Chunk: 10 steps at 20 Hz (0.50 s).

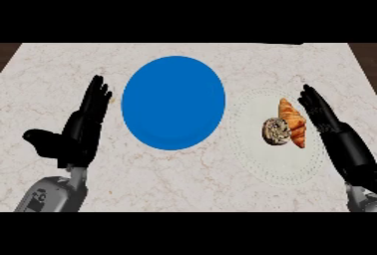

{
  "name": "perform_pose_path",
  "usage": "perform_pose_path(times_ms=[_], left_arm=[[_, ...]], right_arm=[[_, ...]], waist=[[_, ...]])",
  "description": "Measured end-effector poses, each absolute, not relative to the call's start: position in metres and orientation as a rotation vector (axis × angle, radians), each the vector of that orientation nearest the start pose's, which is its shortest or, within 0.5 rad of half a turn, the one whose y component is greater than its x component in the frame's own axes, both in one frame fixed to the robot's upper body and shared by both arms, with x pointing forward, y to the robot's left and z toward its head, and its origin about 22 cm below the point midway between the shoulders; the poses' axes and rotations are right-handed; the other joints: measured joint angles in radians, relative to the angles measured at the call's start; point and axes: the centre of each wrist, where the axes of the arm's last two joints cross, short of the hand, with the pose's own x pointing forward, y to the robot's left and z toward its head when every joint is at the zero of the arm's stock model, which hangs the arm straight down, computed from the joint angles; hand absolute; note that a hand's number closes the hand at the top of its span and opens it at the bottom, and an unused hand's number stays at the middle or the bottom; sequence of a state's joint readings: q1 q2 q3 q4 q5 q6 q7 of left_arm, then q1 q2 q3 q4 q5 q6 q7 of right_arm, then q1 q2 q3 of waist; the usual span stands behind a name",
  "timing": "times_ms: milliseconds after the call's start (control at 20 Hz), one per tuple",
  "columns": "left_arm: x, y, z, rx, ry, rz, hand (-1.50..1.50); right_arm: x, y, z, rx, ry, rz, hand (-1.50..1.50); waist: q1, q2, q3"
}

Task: Pick the cupcake from the placemat and place it in the plate

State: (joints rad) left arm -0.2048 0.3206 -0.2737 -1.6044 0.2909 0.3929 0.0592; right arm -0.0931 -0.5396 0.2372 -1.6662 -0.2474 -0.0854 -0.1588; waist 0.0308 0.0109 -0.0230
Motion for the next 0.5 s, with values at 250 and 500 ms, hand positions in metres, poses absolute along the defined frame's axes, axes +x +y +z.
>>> perform_pose_path(times_ms=[250, 500], left_arm=[[0.285, 0.228, 0.075, 0.087, -1.726, -0.094, 0.00], [0.293, 0.239, 0.088, 0.101, -1.751, -0.204, 0.00]], right_arm=[[0.263, -0.220, 0.079, 0.306, -1.822, 0.603, 1.50], [0.274, -0.206, 0.096, 0.090, -1.823, 1.057, 1.50]], waist=[[0.023, -0.002, 0.016], [0.029, -0.014, 0.014]])
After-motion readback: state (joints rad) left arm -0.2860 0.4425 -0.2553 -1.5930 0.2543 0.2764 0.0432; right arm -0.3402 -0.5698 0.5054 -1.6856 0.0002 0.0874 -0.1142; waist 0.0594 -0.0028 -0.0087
